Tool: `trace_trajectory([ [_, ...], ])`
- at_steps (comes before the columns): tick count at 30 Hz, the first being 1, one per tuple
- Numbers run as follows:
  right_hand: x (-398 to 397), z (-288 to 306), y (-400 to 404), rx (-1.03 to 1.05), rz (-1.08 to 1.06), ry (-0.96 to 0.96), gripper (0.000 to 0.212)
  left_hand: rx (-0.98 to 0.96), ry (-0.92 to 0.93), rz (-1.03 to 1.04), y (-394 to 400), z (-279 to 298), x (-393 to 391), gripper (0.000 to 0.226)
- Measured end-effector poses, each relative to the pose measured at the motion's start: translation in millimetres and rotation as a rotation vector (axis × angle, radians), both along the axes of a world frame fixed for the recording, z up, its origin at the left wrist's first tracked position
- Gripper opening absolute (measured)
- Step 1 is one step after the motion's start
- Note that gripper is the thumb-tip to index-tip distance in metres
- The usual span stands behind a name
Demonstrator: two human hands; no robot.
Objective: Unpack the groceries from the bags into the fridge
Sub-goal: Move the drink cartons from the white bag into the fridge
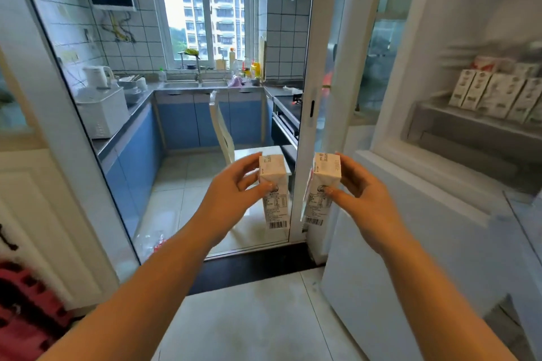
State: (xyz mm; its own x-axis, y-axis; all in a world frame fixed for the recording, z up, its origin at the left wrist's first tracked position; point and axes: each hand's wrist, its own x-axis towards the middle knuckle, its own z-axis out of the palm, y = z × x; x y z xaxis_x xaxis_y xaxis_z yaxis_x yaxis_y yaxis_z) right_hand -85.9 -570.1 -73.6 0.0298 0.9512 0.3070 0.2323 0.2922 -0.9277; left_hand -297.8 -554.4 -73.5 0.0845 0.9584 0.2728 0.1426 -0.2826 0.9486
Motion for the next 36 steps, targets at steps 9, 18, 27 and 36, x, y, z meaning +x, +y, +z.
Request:
trace_trajectory([
  [9,52.7,-8.8,133.9,-0.025,-0.17,-0.021,0.06,-0.007,-0.054,-0.233,188.3,0.5,49.8,0.046],
  [18,126.4,26.2,238.4,0.019,-0.583,-0.042,0.056,0.041,-0.067,-0.67,364.2,28.6,168.2,0.048],
  [27,234.6,42.7,275.9,0.116,-0.872,0.025,0.062,0.018,-0.154,-0.954,434.9,37.2,327.2,0.047],
  [36,352.1,65.6,324.6,0.228,-0.982,0.071,0.057,0.1,-0.208,-1.057,471.1,65.7,474.2,0.055],
])
